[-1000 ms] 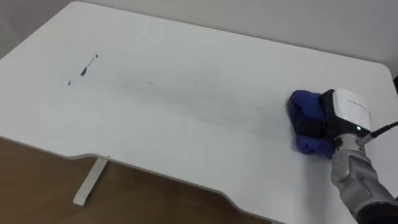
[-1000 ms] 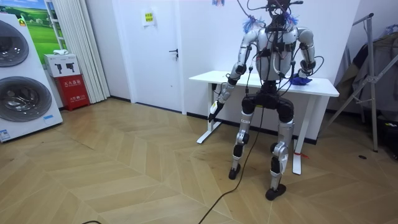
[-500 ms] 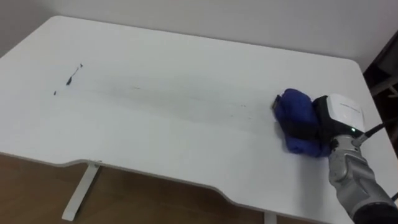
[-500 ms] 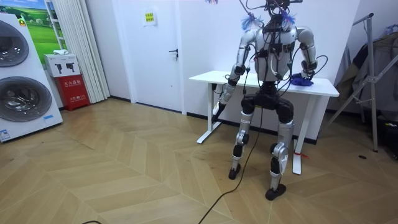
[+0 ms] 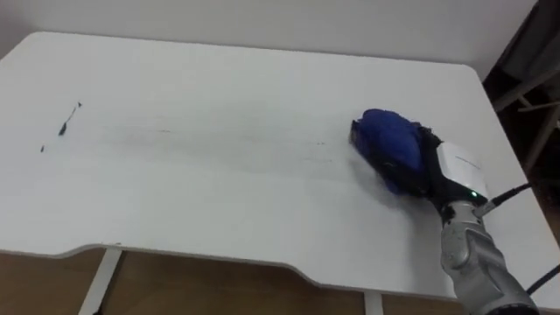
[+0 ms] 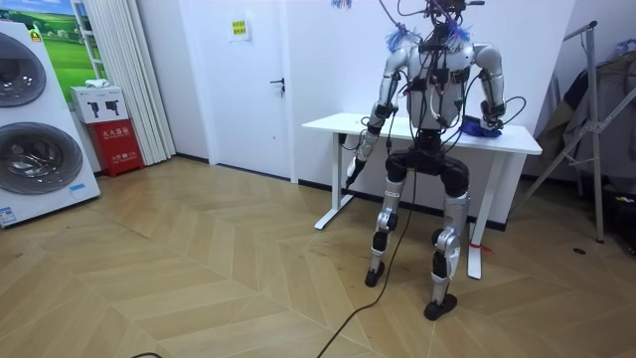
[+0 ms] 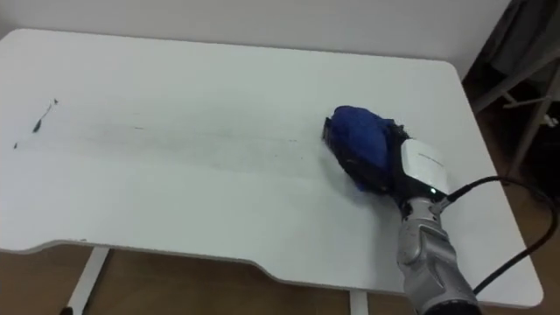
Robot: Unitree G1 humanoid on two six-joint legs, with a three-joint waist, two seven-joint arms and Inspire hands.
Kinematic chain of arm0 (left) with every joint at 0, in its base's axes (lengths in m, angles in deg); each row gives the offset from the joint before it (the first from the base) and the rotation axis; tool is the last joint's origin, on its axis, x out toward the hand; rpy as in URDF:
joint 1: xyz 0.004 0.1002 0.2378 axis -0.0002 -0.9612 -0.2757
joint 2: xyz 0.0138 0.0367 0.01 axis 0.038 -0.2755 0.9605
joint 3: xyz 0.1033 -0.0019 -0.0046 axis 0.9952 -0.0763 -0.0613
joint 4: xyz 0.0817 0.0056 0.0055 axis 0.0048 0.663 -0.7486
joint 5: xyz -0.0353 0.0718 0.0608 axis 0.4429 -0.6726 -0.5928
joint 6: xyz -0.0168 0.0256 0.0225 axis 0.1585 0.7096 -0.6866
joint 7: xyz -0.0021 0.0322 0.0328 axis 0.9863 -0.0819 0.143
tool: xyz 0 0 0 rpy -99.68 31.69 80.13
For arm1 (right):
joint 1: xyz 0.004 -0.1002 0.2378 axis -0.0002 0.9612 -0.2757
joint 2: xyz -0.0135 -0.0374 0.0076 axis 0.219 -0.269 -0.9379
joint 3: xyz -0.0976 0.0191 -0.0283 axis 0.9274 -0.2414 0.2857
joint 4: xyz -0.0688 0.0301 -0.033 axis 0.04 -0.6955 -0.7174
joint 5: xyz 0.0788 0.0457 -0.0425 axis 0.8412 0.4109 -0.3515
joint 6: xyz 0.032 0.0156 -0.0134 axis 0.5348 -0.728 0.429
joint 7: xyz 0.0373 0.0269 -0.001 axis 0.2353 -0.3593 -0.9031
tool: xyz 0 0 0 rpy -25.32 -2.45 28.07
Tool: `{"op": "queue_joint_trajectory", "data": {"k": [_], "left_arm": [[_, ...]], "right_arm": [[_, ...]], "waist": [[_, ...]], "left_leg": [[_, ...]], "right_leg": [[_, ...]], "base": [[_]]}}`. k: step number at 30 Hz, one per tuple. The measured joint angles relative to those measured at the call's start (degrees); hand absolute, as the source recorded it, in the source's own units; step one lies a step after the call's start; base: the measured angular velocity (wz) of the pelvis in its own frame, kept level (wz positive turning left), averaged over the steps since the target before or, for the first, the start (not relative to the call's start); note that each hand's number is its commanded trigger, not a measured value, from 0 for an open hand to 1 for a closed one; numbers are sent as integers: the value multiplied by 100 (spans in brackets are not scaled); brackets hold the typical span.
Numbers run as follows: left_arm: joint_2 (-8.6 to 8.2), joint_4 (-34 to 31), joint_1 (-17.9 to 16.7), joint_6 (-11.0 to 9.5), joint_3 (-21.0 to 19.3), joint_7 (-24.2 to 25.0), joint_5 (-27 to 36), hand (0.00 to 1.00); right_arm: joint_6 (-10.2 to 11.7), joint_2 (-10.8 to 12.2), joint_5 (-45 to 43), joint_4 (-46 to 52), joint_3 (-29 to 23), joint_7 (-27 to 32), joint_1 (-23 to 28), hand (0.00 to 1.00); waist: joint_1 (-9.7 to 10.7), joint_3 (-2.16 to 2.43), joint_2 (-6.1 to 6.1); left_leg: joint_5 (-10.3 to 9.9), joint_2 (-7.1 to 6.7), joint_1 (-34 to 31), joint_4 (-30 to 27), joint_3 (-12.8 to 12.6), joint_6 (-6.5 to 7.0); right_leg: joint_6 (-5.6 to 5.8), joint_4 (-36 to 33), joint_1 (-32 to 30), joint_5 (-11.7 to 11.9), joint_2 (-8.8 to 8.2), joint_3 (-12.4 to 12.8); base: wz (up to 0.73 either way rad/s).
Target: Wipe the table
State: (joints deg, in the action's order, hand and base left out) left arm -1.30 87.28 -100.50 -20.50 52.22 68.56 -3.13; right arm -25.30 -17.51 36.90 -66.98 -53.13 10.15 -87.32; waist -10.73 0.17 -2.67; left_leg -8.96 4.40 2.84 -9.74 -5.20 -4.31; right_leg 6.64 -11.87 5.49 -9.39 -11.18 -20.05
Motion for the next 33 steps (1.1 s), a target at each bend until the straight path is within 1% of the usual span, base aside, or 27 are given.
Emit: {"op": "queue_joint_trajectory", "data": {"k": [3, 4, 7, 8, 9, 11, 15, 19, 21, 23, 24, 25, 27, 28, 29, 31, 33], "left_arm": [[-58, -11, -23, -1, 2, 5, 58, 0], [-60, -10, -44, -2, 0, 10, 57, 0], [-67, -15, -149, -21, -11, 15, 56, 0], [-67, -13, -172, -21, -22, 16, 45, 0], [-69, -10, -221, -21, -35, 16, 43, 0], [-66, -3, -309, -21, -140, 23, 27, 0], [-60, -5, -396, -19, -256, 47, -2, 0], [-61, 2, -465, -18, -364, 244, -17, 0], [-62, 3, -502, -6, -390, 329, -18, 0], [-61, -8, -488, -5, -504, 366, -21, 0], [-61, -6, -479, -4, -509, 364, -21, 0], [-61, 3, -464, 1, -509, 363, -24, 0], [-61, 18, -471, 2, -531, 364, -20, 0], [-47, 39, -488, 4, -571, 372, 2, 0], [-9, 24, -491, 10, -574, 390, 13, 0], [34, 16, -477, 14, -609, 404, -7, 0], [47, 11, -477, 13, -644, 404, -34, 0]], "right_arm": [[8, 0, 224, 513, -180, 2, 0, 0], [17, -2, 246, 689, -321, 5, 0, 0], [59, -21, 296, 972, -681, 36, 0, 0], [73, -51, 365, 1020, -786, 77, 0, 0], [78, -52, 384, 1030, -865, 89, 0, 0], [77, -78, 445, 1036, -1205, 144, 0, 0], [70, -135, 526, 1043, -1606, 296, 1, 0], [85, -298, 662, 1034, -2009, 591, 7, 0], [118, -320, 738, 987, -2266, 699, 52, 0], [119, -337, 845, 961, -2517, 852, 275, 0], [120, -345, 917, 930, -2539, 894, 315, 0], [122, -360, 1022, 759, -2586, 961, 331, 0], [122, -377, 1218, 451, -2675, 1052, 362, 0], [114, -400, 1424, 191, -2702, 1095, 374, 0], [105, -416, 1687, -22, -2759, 1137, 403, 0], [114, -475, 2105, -446, -2888, 1211, 444, 0], [112, -492, 2496, -840, -3112, 1259, 525, 0]], "waist": [[117, -1, -16], [144, -10, -33], [204, -17, -65], [258, -18, -77], [270, -18, -78], [334, -19, -77], [455, -20, -74], [582, -25, -92], [608, -20, -99], [633, -8, -121], [651, -11, -120], [726, -22, -113], [738, -33, -101], [743, -45, -92], [815, -54, -101], [926, -52, -111], [1009, -46, -115]], "left_leg": [[1, -2, 52, 22, -12, 1], [1, -3, 76, 30, -8, 1], [0, -4, 99, 33, -10, 1], [0, -4, 99, 36, -9, 1], [0, -4, 99, 36, -10, 1], [-1, -4, 84, 37, -10, 1], [-1, -3, 87, 37, -20, 0], [-3, -3, 97, 35, -65, 1], [-5, -3, 103, 33, -86, 4], [-8, -3, 121, 29, -95, 7], [-11, -3, 129, 27, -95, 10], [-24, -3, 148, 21, -124, 23], [-64, -11, 166, 9, -240, 47], [-91, -35, 149, -6, -259, 67], [-130, -60, 114, -53, -260, 88], [-193, -83, 46, -209, -243, 123], [-217, -114, 11, -224, -222, 149]], "right_leg": [[0, 5, 29, 0, 0, 17], [1, 10, 51, 0, 0, 16], [1, 15, 53, 0, 0, 29], [1, 18, 46, -1, 1, 23], [2, 18, 45, -1, 1, 22], [3, 16, 39, -2, 1, 16], [5, 13, 49, -3, 2, 26], [5, 6, 24, -3, 2, 112], [5, 5, 18, -3, 2, 145], [5, -8, 21, -3, 1, 161], [5, -21, 19, -3, -2, 161], [6, -87, -9, -4, -19, 172], [17, -192, -73, -11, -62, 193], [18, -208, -71, -11, -87, 172], [28, -209, -74, -6, -113, 169], [60, -200, -70, 10, -140, 163], [92, -193, -66, 29, -159, 165]], "base": [[-1], [0], [0], [0], [0], [0], [-1], [-6], [-7], [0], [-4], [-13], [-22], [-14], [-4], [5], [6]]}}
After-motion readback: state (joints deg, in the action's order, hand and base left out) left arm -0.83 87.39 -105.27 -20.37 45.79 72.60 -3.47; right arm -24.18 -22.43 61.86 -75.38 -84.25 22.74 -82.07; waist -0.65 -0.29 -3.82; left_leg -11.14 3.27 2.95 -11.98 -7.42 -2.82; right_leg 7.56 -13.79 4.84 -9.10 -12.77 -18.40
